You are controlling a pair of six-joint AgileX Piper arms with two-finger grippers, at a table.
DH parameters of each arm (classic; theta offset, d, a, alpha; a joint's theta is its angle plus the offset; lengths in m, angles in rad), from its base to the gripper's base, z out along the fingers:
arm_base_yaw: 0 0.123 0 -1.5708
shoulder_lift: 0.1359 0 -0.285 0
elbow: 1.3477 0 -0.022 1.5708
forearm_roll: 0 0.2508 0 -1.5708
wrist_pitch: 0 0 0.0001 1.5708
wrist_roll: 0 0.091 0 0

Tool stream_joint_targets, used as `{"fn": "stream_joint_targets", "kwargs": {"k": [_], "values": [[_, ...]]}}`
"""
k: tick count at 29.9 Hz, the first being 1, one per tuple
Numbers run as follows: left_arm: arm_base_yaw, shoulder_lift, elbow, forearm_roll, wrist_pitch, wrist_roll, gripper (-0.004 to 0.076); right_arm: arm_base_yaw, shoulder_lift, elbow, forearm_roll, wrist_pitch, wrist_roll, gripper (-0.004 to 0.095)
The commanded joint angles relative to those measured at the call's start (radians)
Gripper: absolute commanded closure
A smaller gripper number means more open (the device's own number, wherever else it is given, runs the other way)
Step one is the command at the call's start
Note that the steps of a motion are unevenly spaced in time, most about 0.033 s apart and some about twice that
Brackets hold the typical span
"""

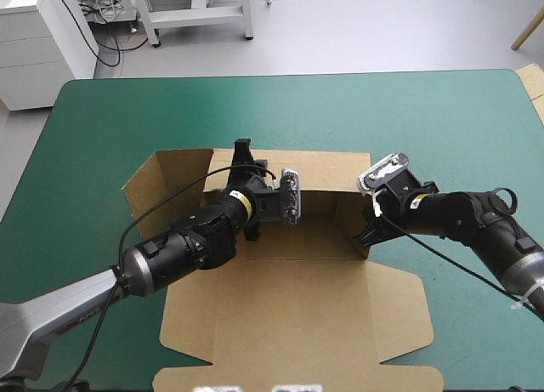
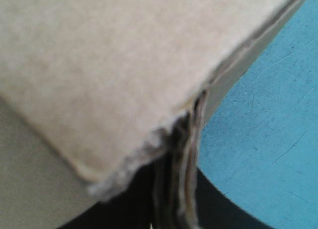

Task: Fold the box

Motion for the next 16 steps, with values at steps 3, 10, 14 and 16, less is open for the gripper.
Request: {"fn": "stream_joint_targets", "kwargs": {"k": [3,10,14,16], "values": [[-0.077,-0.014,-0.037,-0.053,0.021,-0.054,0.0055,0.020,-0.014,-0.025,0.007,-0.028,0.049,0.0928],[-0.190,-0.014,-0.085,-0.055,0.178,-0.056,0.0049,0.020,-0.014,-0.025,-0.192,-0.065,0.248,0.0928],[-0.282,-0.014,-0.117,-0.053,0.268,-0.059,0.0049,0.020,-0.014,-0.025,-0.249,-0.065,0.310,0.0928],[-0.326,-0.014,-0.148,-0.051,0.299,-0.060,0.0049,0.020,-0.014,-0.025,-0.258,-0.065,0.326,0.0928]]}}
